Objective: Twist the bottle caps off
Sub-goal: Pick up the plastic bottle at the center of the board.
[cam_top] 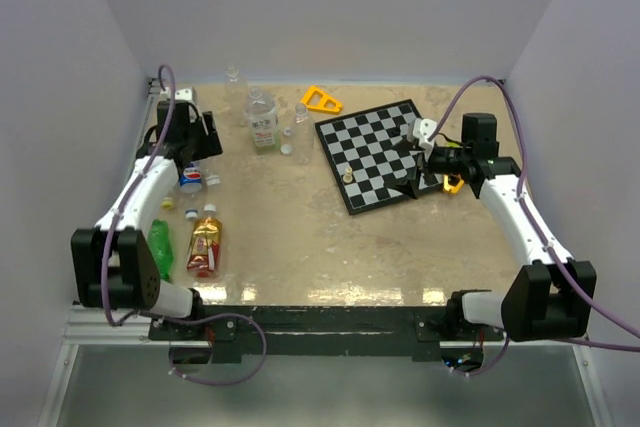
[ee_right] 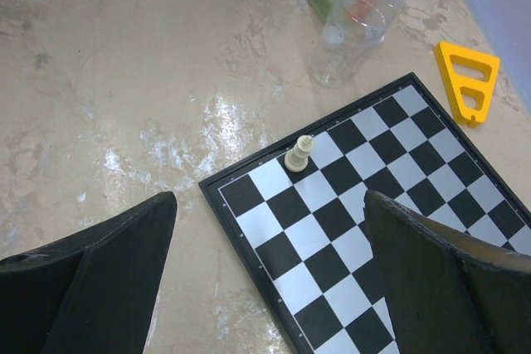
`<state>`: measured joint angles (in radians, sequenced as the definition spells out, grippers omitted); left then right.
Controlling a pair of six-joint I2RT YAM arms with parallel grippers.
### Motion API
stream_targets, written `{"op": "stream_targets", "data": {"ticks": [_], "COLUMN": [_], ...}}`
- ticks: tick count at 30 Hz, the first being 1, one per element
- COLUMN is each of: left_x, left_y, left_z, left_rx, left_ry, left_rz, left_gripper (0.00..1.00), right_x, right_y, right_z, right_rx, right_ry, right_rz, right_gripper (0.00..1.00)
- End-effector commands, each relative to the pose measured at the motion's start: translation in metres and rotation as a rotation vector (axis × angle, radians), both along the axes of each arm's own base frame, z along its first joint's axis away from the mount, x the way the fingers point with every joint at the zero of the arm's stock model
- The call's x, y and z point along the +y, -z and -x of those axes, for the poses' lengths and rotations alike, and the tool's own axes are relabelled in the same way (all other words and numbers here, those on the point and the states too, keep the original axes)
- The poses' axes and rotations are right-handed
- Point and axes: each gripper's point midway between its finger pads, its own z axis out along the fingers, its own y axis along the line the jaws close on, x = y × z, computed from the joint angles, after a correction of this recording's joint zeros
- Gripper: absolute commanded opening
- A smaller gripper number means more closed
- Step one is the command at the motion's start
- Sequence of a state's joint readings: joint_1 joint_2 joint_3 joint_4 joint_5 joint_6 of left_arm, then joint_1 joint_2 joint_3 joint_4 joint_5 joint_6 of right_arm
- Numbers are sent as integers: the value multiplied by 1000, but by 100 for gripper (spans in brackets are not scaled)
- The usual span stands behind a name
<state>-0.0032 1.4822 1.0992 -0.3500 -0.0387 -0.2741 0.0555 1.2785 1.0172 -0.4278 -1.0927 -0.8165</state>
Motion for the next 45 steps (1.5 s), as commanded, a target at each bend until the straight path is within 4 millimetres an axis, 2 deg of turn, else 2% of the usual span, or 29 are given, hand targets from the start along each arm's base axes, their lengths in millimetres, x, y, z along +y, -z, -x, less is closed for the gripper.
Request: {"op": "stream_targets", "data": {"ticks": [1, 6, 11, 13, 16, 19, 23, 25, 31, 33, 39, 45], "left_x": [-1, -10, -28, -46, -83, -120, -164, -184, -262, -282, -317, -334], "left_y": [-59, -107, -156, -170, -190, -205, -205, -198, -158, -149, -118, -105], "left_z": [22, 61, 93, 101, 116, 133, 155, 165, 200, 210, 225, 236], "left_rx": [-161, -275, -407, -442, -481, -496, -460, -432, -287, -258, -141, -82], "left_ry": [-7, 45, 151, 248, 423, 582, 777, 849, 1060, 1122, 1231, 1308], "left_rz": [4, 15, 36, 62, 109, 161, 272, 295, 302, 326, 368, 405], "left_gripper": [11, 9, 7, 6, 6, 5, 3, 3, 3, 4, 4, 4], "right_x": [1, 0, 0, -1, -4, -7, -12, -14, -19, -22, -31, -31], "right_y": [-33, -38, -45, -47, -59, -76, -93, -97, -97, -94, -89, -82], "right_z": [5, 8, 11, 12, 14, 24, 42, 51, 72, 78, 97, 103], "right_rx": [-99, -120, -142, -156, -210, -325, -457, -512, -593, -605, -644, -658], "right_ry": [-28, -36, -45, -42, -32, -52, -81, -99, -146, -155, -158, -173], "right_rz": [-16, -12, -4, 7, 28, 75, 145, 177, 251, 286, 368, 372], "right_gripper": [98, 98, 98, 98, 98, 98, 98, 98, 98, 98, 98, 98]}}
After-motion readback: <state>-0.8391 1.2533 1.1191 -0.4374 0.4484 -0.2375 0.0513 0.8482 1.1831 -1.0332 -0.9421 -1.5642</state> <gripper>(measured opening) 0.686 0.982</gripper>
